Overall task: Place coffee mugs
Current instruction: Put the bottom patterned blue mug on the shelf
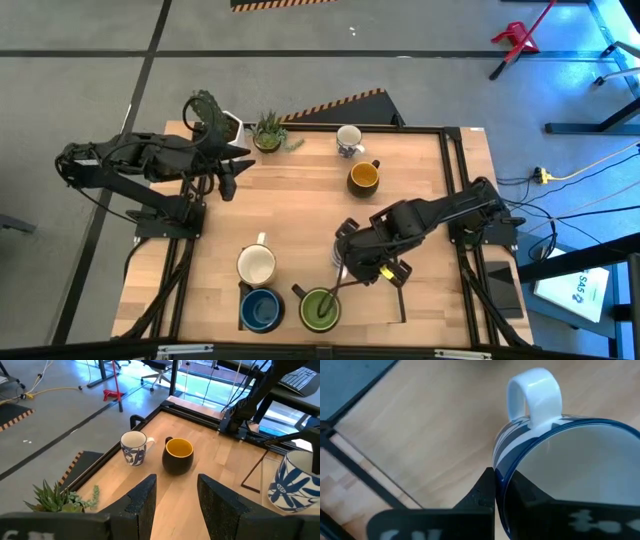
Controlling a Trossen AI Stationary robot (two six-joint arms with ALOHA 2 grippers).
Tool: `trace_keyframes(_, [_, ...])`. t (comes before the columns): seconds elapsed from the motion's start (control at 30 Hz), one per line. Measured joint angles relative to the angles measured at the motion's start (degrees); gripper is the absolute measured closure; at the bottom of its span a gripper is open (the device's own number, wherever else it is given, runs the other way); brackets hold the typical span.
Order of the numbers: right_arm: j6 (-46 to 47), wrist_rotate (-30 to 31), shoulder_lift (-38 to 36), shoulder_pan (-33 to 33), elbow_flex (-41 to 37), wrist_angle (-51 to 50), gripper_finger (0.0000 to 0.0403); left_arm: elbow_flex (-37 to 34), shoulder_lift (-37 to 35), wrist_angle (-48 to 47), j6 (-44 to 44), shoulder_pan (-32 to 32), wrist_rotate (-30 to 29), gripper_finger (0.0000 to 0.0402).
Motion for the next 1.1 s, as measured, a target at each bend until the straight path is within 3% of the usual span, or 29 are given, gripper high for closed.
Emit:
trace_keyframes(0.27, [0.56, 0.05, 1.3, 0.0, 0.0, -0.07, 0.0402, 0.0, -0.02, 0.02, 0.02, 0.0, 0.04, 0.0264])
trace_keyframes(0.7, [0.61, -0.84, 1.5, 0.0, 0.02, 0.23, 0.0358, 0.0, 0.0, 0.0, 0.48, 0.0, 0.04, 0.0264])
trace_keyframes(1.1, [0.72, -2.92, 1.27, 0.0, 0.02, 2.04, 0.0278, 0.0, 0.0, 0.0, 0.51, 0.0, 1.46, 0.0264])
